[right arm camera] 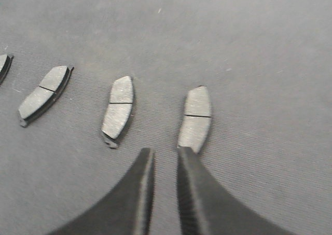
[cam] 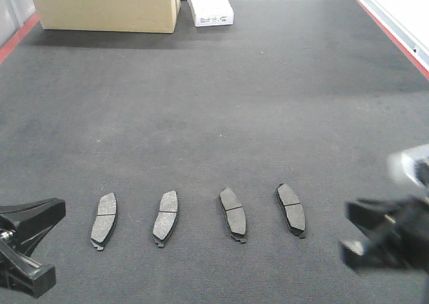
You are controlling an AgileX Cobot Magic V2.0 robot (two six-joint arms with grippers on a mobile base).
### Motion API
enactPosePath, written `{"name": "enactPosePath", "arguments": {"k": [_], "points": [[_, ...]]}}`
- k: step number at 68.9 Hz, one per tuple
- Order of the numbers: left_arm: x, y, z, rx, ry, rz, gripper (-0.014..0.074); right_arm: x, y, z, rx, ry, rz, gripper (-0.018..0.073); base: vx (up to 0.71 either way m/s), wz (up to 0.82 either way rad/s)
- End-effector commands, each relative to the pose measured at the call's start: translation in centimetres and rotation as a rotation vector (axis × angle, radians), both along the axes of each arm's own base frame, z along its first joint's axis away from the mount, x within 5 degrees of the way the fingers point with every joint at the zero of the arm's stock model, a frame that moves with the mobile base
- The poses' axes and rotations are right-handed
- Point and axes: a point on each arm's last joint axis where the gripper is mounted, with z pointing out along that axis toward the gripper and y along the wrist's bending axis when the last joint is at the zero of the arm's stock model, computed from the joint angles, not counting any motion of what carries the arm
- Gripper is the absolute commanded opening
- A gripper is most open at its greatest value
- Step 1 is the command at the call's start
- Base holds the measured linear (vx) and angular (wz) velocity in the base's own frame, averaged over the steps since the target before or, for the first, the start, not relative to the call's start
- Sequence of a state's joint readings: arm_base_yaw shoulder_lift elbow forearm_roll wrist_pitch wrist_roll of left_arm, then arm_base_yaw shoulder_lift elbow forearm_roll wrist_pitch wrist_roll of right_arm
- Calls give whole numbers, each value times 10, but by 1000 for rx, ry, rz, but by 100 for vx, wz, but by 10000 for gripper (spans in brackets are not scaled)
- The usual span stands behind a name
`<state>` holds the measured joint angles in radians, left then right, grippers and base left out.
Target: Move and align brake pads A on conveyor
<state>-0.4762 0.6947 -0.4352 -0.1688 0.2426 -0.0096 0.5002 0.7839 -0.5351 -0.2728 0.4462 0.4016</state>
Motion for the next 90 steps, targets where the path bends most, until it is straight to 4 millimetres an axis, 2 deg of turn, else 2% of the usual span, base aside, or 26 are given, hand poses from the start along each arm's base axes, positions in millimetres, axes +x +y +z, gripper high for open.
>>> {"name": "enactPosePath", "arguments": {"k": [1,11,21,77,90], "points": [[3,-1,14,-45,-81,8,-6,-15,-9,7,17,-145,25,-13,0,0],[3,-1,14,-45,-81,8,-6,-36,-20,0,41,-207,26,-10,0,0],[3,-1,14,-45,-81,8,-6,-44,-25,6,70,-257,24,-10,0,0],[2,0,11,-31,-83,7,-6,-45,-25,6,70,-259,23,-10,0,0],[-20,16,27,-8,-256,17,-6,-45,-25,6,70,-259,23,-10,0,0]]}}
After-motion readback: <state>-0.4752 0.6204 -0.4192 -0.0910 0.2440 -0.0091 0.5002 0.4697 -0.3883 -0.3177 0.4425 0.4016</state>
